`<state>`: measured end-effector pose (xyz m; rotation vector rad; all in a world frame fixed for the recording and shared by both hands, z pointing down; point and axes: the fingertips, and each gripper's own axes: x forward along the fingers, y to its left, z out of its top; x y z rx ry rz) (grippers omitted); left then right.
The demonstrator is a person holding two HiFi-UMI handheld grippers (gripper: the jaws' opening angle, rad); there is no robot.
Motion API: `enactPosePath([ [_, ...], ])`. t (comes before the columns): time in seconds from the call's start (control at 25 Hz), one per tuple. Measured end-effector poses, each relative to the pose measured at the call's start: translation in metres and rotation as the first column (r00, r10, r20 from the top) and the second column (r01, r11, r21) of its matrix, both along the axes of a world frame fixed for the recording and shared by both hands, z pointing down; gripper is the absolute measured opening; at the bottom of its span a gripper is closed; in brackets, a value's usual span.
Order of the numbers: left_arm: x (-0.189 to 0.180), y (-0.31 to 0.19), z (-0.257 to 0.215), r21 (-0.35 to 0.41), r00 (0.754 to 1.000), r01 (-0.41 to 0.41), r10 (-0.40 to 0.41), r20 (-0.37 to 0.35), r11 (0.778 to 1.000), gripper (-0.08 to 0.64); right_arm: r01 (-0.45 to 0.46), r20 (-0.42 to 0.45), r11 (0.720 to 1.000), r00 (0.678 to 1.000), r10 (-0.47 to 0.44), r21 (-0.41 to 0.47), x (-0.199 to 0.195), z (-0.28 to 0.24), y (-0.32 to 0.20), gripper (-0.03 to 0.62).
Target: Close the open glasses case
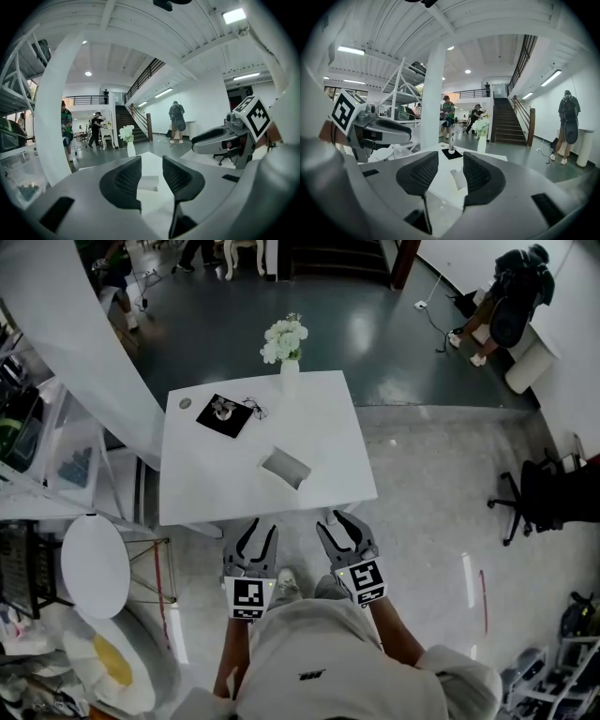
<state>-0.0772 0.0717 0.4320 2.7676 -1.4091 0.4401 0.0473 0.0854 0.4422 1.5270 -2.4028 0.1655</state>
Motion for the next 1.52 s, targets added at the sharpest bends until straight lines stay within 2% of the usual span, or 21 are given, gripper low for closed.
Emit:
enactPosePath([
  [0.56, 0.007, -0.055, 0.016, -0.037, 0.999, -0.043, 0.043, -0.004, 0.998, 0.149, -0.029, 0.001, 0.999, 1.0, 0.029, -0.044, -0.001, 0.017, -0.05, 0.161],
  [1.12, 0.035, -0.142, 0.036, -0.071, 1.0, 0.004, -0.004, 0.001, 0.997, 0.145, 0.051, 0.02, 0.995, 0.999, -0.049, -0.085, 0.018, 0.037, -0.141, 0.153],
  [1.52, 0.056, -0.186, 0.056, -0.109, 0.998, 0.052, -0.049, 0.033, 0.993, 0.144, 0.105, 0.037, 0.986, 0.994, -0.101, -0.127, 0.041, 0.058, -0.191, 0.147],
])
